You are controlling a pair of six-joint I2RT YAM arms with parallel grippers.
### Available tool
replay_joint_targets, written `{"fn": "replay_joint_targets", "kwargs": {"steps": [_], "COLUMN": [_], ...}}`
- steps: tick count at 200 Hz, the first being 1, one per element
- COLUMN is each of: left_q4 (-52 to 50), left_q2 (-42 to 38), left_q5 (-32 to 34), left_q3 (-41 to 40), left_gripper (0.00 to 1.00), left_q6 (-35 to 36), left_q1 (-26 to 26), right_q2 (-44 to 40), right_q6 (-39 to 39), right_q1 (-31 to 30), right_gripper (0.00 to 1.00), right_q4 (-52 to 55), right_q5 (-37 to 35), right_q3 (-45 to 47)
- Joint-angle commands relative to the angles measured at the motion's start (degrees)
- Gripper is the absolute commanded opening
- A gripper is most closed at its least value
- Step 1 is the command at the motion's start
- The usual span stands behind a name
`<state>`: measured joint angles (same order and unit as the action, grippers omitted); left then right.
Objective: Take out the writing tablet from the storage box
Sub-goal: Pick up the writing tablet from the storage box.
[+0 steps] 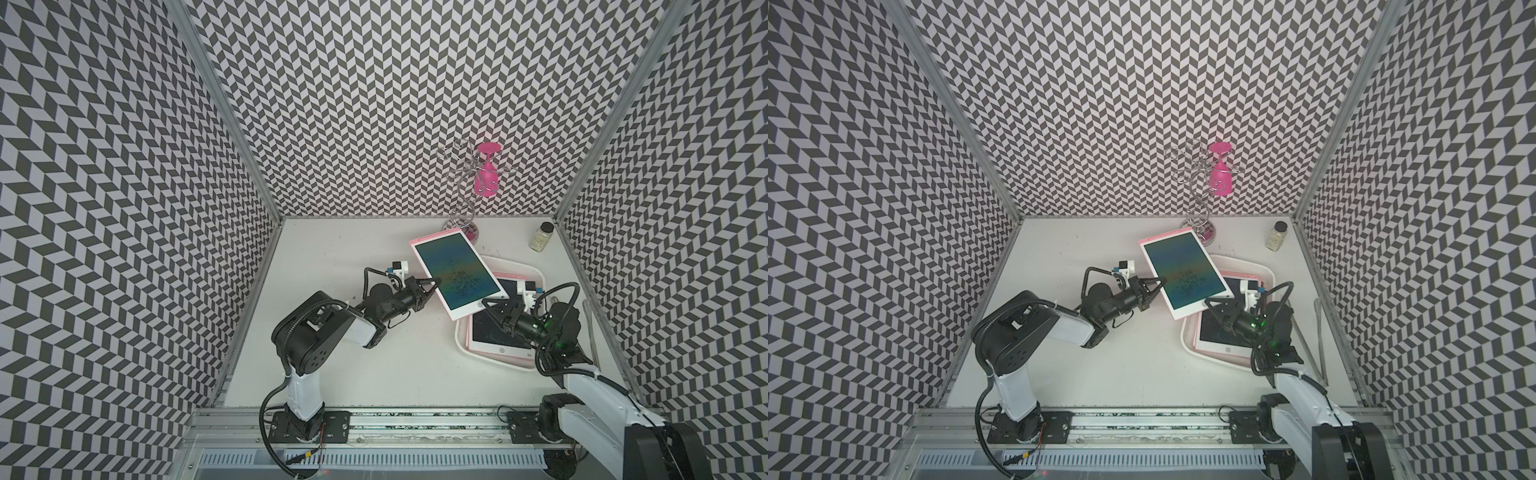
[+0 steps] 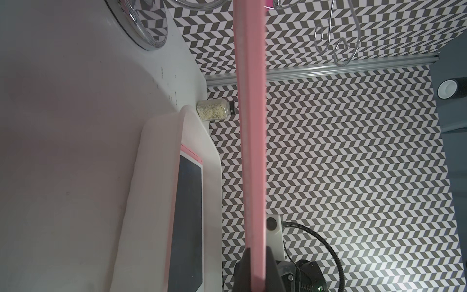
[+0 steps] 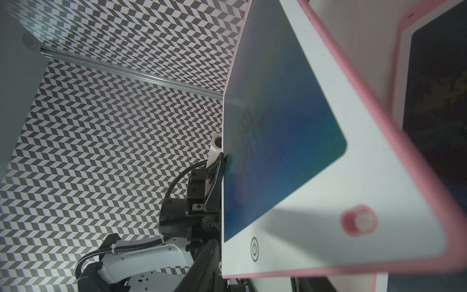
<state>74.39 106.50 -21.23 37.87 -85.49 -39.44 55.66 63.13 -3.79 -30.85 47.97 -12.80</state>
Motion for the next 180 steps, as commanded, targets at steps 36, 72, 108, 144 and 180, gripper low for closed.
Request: {"fn": "replay_joint_targets", "kwargs": {"steps": [36, 72, 108, 144, 180], "left_q4": [6.0, 6.4, 10.1, 10.3, 7.6], "left_q2": [0.1, 1.2, 2.7, 1.1, -1.6], "left_q5": [1.7, 0.9, 0.8, 1.2, 0.2], "left_q3": [0.5, 0.2, -0.7, -2.5, -4.5], "left_gripper": [0.00, 0.00, 0.00, 0.12, 0.31], "left_q6": [-0.4, -0.7, -2.7, -2.0, 0.4], "left_q1": [-1.2, -2.2, -2.7, -2.3, -0.5], "right_q2": [5.8, 7.8, 11.1, 13.2, 14.3], "right_q6": [1.4, -2.5, -3.1, -5.4, -8.0], "right_q1": [-1.1, -1.1, -1.1, -1.0, -0.7], "right_gripper": [0.41, 0.35, 0.23, 0.13, 0.07], "right_q4": [-10.3, -7.6, -12.0, -13.1, -12.5], "right_q5": [-0.7, -2.1, -1.5, -0.5, 2.8], "right_q3": [-3.2, -6.8, -7.3, -7.8, -9.5]}}
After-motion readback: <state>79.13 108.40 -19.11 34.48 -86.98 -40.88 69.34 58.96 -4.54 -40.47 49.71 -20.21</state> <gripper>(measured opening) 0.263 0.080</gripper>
